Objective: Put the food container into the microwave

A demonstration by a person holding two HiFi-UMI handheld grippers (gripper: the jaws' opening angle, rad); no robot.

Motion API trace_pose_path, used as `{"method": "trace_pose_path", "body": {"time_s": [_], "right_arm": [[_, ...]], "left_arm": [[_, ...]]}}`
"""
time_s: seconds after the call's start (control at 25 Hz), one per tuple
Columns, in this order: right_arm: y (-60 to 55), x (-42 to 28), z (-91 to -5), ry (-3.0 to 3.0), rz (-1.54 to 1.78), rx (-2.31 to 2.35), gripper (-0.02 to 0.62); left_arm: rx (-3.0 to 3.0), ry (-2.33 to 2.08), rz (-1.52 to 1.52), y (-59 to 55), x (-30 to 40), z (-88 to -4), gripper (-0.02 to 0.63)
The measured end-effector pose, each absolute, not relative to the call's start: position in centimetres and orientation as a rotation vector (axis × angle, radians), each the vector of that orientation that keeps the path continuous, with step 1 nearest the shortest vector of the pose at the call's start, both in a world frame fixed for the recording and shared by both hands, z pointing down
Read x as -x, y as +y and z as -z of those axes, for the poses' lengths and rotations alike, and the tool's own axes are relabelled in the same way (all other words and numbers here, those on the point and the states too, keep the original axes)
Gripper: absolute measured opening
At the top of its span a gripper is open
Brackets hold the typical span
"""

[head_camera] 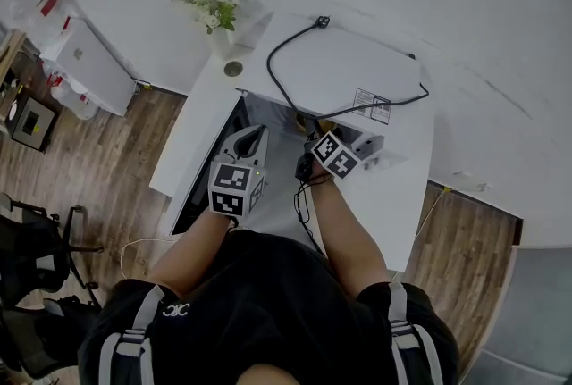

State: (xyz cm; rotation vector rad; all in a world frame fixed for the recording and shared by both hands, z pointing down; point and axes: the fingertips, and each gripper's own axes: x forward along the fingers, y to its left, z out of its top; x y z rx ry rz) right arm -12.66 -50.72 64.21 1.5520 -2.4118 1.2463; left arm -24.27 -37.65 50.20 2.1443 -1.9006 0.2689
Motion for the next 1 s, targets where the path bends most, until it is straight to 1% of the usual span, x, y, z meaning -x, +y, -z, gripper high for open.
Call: {"method": "trace_pose_path", "body": {"time_s": [0.12,0.2,0.24,0.32,0.36,0.4,0.6,0.72,0.8,0.84,0.92,1.0], "right_arm": [[-49.9,13.6,-63.5,-2.479,-0.994,-1.461,0.491],[-49.2,13.7,-62.7,-2.524,-0.876,-1.434,0.479],[-48.8,13.6,-62.0,-2.547,-0.807,-1.429,0.440],[-47.9,13.2,-60.5,-2.588,-0.653,-1.424,0.321],[-47.4,13.0,-59.7,-2.604,-0.580,-1.421,0.273],[-46.9,12.8,-58.9,-2.619,-0.516,-1.418,0.235],[-44.2,11.6,-55.0,-2.682,-0.319,-1.418,0.094],[-43.0,10.7,-52.7,-2.717,-0.257,-1.436,0.087],[-42.5,9.7,-51.2,-2.729,-0.223,-1.474,0.037],[-42.3,9.2,-50.5,-2.735,-0.214,-1.496,0.037],[-42.1,8.0,-49.1,-2.747,-0.203,-1.543,0.006],[-42.0,7.0,-47.8,-2.749,-0.195,-1.583,0.005]], "left_arm": [[-2.158,-1.888,-0.272,-38.0,24.1,-50.2,0.012],[-2.167,-1.881,-0.272,-38.1,24.0,-50.1,0.012],[-2.171,-1.880,-0.270,-38.2,23.9,-50.0,0.012],[-2.170,-1.878,-0.264,-38.4,24.0,-50.0,0.012],[-2.167,-1.878,-0.260,-38.4,24.0,-50.1,0.012],[-2.163,-1.877,-0.255,-38.4,24.0,-50.1,0.012],[-2.173,-1.859,-0.229,-38.6,23.3,-50.3,0.012],[-2.193,-1.850,-0.218,-38.8,22.7,-50.1,0.012],[-2.207,-1.844,-0.209,-39.0,22.2,-49.9,0.012],[-2.214,-1.841,-0.203,-39.1,21.9,-49.8,0.012],[-2.232,-1.833,-0.191,-39.3,21.5,-49.5,0.012],[-2.258,-1.825,-0.180,-39.4,20.9,-49.0,0.012]]}}
